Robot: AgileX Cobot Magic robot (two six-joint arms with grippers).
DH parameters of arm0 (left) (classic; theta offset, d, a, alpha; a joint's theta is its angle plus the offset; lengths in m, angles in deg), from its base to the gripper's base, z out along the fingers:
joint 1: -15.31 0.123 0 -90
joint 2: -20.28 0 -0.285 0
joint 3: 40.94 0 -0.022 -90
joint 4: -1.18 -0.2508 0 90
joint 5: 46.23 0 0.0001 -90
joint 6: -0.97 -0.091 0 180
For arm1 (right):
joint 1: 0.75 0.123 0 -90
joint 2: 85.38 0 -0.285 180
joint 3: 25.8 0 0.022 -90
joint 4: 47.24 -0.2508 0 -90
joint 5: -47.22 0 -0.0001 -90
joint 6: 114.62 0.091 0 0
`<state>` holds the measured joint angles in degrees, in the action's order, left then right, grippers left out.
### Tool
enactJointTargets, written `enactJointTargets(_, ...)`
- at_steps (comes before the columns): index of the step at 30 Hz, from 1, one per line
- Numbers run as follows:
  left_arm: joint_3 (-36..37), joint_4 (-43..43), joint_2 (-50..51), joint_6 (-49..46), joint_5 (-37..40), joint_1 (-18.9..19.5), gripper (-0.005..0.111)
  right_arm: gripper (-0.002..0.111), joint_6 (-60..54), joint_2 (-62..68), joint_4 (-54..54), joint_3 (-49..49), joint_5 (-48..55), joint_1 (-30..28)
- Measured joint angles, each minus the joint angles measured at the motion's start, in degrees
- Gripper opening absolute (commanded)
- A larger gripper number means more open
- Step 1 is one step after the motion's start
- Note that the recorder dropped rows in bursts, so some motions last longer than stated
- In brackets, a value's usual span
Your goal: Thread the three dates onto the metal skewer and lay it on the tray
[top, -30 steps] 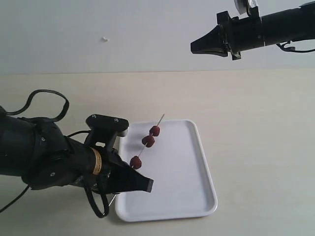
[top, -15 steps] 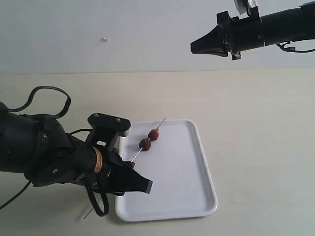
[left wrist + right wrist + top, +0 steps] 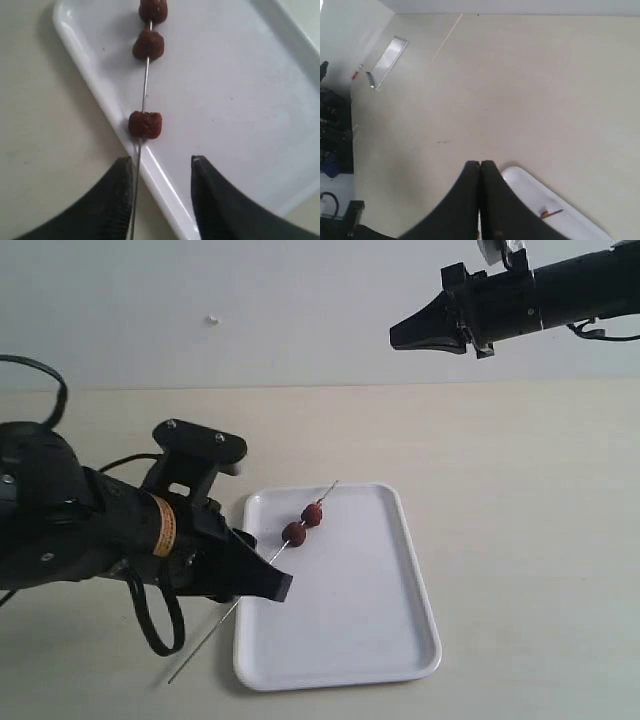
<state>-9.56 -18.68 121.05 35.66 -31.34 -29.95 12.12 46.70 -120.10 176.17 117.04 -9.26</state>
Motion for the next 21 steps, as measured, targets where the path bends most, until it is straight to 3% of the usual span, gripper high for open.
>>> enactJointTargets(6,2.25,-3.09,-8.56,0.00,-1.28,0.00,0.000,0.000,-0.15,-9.39,2.63,-4.08,-0.22,0.00)
enactJointTargets(10,6.33,-4.73,-14.82,0.00,-6.65,0.00,0.000,0.000,-1.85,-19.32,3.93,-12.87,-3.68,0.00)
enactJointTargets(15,13.45,-6.68,-25.00,-0.71,-15.60,0.00,0.000,0.000,-5.78,-33.10,5.93,-28.27,-17.04,0.00)
enactJointTargets(21,25.62,-6.86,-50.05,-2.74,-20.55,0.00,0.000,0.000,-18.45,-64.39,-2.89,-54.07,-32.19,0.00)
